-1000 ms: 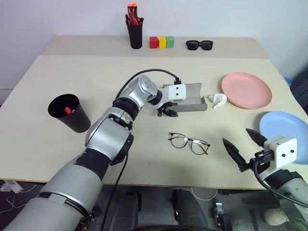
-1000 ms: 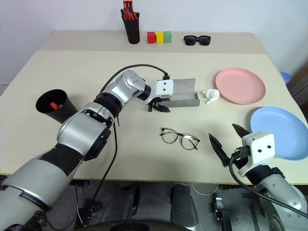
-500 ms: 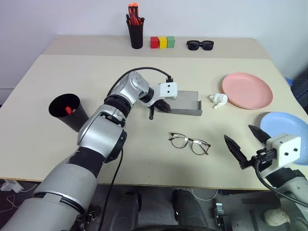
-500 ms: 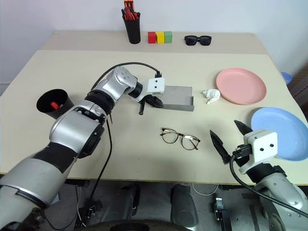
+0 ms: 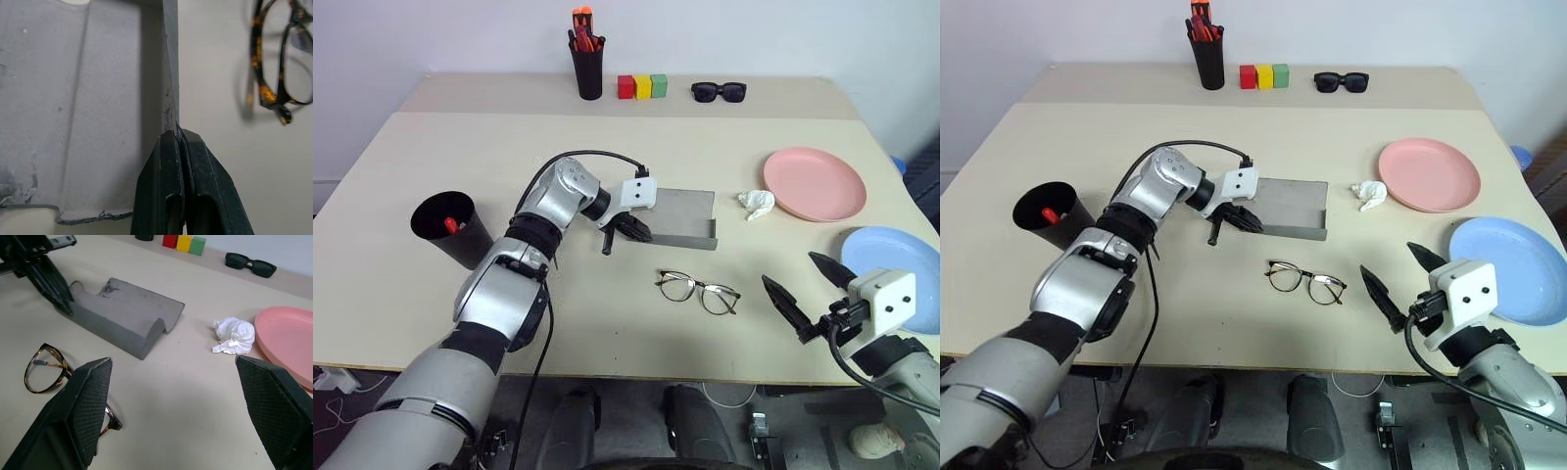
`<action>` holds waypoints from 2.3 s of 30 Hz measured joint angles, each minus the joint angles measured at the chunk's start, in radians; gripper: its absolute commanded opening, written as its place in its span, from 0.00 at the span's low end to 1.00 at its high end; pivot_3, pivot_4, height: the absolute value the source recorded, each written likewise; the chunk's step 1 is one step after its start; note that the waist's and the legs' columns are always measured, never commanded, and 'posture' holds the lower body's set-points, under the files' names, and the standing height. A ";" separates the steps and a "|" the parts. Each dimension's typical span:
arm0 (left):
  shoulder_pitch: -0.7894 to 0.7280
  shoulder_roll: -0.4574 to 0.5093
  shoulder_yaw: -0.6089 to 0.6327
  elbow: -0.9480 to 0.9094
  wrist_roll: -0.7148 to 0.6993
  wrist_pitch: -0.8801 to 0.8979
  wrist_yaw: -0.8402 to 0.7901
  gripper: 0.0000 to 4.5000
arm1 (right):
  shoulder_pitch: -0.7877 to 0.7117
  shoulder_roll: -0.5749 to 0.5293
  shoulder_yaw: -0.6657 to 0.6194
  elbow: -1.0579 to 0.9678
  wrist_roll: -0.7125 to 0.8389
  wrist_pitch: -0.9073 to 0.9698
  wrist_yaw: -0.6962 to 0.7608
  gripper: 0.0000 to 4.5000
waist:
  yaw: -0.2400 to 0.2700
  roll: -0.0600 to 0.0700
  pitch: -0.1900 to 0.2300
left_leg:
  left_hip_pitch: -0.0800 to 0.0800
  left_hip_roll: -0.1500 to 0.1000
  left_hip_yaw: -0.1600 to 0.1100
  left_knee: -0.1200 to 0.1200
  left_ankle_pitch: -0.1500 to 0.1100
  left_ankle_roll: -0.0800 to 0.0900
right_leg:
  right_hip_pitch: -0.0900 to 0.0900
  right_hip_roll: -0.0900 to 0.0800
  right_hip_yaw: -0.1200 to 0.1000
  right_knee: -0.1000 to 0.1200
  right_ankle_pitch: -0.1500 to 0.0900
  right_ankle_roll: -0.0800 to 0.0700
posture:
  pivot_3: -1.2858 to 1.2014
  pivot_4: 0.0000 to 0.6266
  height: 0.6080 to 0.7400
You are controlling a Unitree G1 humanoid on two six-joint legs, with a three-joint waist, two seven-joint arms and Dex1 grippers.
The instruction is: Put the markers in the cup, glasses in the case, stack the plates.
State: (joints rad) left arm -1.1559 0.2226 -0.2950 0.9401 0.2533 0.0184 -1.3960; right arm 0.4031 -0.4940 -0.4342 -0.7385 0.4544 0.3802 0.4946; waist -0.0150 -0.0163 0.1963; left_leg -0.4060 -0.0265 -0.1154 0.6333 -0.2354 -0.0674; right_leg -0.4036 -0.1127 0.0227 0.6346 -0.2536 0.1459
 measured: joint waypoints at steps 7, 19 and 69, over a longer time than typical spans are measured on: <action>0.083 0.052 -0.023 -0.246 -0.021 0.162 -0.032 0.01 | -0.029 -0.005 0.013 0.007 0.000 0.005 0.005 0.92 | 0.001 0.000 0.000 | 0.000 0.000 0.000 0.000 0.000 0.000 | 0.000 0.000 0.000 0.000 0.000 0.000 | 0.52 0.24 1.00; 0.159 0.120 -0.075 -0.454 -0.062 0.285 -0.042 0.01 | -0.049 -0.017 0.026 0.025 0.000 0.009 0.019 0.92 | 0.001 0.000 0.000 | 0.000 0.000 0.000 0.000 0.000 0.000 | 0.000 0.000 0.000 0.000 0.000 0.000 | 0.52 0.24 1.00; 0.686 0.446 0.184 -1.234 -0.724 0.562 0.001 0.89 | -0.449 -0.351 0.302 0.522 0.017 0.034 0.592 0.92 | -0.003 0.002 -0.001 | 0.006 0.001 0.001 0.004 0.000 0.000 | 0.007 0.000 0.001 -0.001 0.000 -0.001 | 0.52 0.24 1.00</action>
State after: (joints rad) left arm -0.4701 0.6682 -0.1111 -0.2936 -0.4708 0.5808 -1.3948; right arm -0.0463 -0.8451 -0.1324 -0.2162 0.4716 0.4146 1.0867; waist -0.0185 -0.0142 0.1954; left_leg -0.4005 -0.0256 -0.1147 0.6371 -0.2356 -0.0670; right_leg -0.3969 -0.1125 0.0239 0.6340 -0.2535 0.1447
